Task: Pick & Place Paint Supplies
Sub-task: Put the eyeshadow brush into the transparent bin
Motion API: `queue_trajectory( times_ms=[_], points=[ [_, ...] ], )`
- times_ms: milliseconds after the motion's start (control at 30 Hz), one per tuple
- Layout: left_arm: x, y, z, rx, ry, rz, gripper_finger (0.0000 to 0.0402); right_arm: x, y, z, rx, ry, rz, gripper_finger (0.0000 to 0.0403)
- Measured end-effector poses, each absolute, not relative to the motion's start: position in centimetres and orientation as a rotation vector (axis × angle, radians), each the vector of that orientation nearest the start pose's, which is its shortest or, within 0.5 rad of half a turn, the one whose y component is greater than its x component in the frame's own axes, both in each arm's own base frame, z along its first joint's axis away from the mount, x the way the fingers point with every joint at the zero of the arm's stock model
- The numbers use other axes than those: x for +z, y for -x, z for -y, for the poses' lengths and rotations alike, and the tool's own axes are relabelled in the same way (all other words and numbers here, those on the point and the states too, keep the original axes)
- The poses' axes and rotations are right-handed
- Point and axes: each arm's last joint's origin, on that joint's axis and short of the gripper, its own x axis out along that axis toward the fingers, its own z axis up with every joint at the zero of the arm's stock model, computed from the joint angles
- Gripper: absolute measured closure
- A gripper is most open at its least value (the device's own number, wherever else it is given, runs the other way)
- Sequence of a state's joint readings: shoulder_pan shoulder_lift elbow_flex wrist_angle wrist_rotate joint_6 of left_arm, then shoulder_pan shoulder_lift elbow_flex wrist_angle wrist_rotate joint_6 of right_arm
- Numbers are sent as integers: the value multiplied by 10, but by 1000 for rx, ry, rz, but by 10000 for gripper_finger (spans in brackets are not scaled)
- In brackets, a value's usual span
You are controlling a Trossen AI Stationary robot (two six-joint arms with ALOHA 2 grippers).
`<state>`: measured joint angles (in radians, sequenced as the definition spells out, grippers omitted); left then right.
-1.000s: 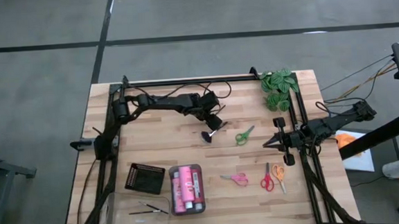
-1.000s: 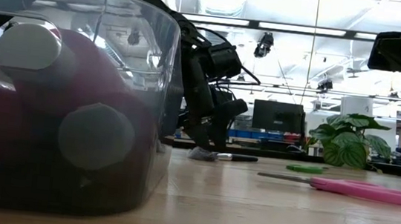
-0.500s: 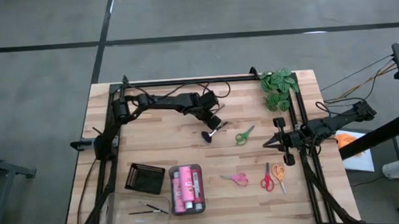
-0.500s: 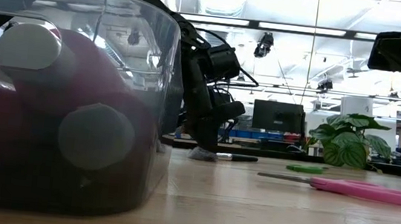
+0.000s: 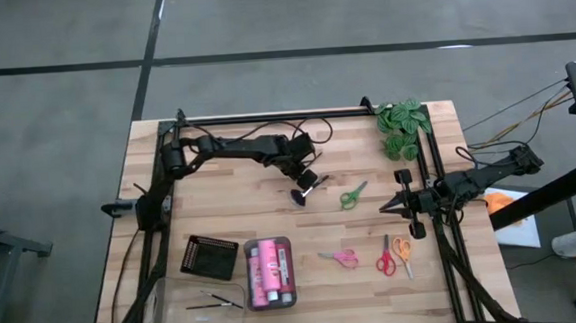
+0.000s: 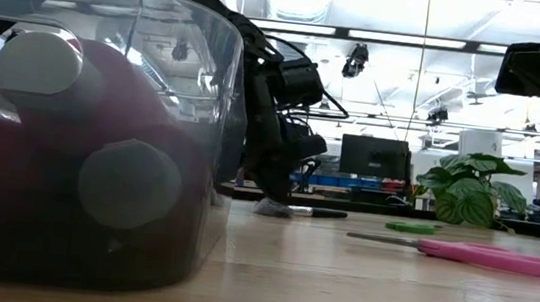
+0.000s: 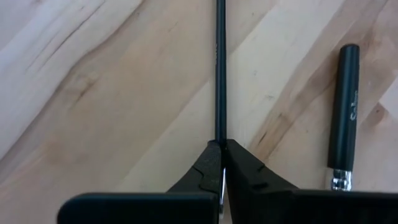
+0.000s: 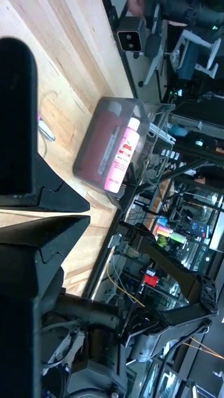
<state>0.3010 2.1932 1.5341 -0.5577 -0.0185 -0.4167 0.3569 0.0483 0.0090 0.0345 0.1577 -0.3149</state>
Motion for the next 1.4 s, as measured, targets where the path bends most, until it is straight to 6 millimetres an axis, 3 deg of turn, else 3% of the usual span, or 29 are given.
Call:
queue_trajectory(
  times_ms=[533,700,967,1233,1400],
  points=[
    [131,-416,-130,532,529,-1141,401,166,-95,-31,198,315,27,388],
    [144,-412,-129,535,527,-1134,401,166,-95,-31,198,315,27,388],
    [192,-396,-124,552,509,-1096,401,166,-95,-31,198,315,26,388],
    [253,-358,-109,548,508,-1133,401,166,-95,-31,198,315,27,388],
    [291,-328,-89,511,497,-1154,401,166,-95,-31,198,315,26,388]
  ],
)
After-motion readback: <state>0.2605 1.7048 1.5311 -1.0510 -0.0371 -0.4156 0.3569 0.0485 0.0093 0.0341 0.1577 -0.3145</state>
